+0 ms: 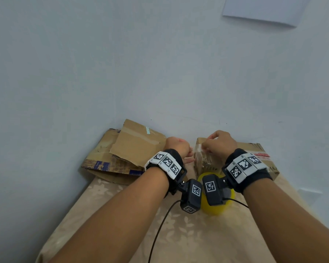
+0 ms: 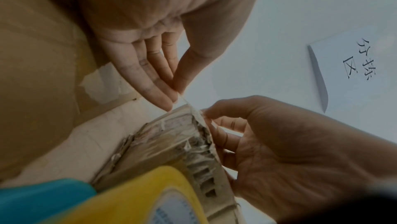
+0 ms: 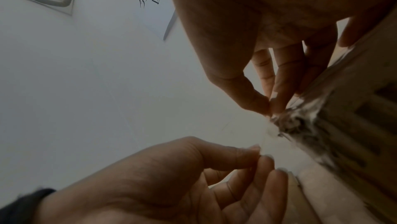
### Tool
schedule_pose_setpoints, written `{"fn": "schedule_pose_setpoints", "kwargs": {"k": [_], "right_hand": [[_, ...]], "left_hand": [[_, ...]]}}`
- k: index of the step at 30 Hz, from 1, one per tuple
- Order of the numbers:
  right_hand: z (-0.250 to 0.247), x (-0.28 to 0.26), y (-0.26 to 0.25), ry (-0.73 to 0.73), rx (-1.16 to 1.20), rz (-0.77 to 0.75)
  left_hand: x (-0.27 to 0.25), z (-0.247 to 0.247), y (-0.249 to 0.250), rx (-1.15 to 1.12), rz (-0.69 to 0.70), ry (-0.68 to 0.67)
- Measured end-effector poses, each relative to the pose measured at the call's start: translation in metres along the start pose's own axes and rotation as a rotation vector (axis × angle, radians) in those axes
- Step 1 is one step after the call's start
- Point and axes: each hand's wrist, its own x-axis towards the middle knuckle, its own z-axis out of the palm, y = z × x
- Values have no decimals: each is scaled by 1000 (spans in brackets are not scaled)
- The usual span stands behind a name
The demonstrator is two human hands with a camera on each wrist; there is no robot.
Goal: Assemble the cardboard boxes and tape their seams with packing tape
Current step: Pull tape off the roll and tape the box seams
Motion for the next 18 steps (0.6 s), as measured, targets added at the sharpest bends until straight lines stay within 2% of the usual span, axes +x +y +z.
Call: {"fn": "schedule_pose_setpoints", "kwargs": {"k": [6, 18], "right_hand": [[-3, 0, 6, -10, -81, -8], [3, 8, 16, -35, -21, -21]], "left_hand": [[-2, 0, -1, 4, -10, 1], [-4, 11, -7, 106, -51, -6]]}}
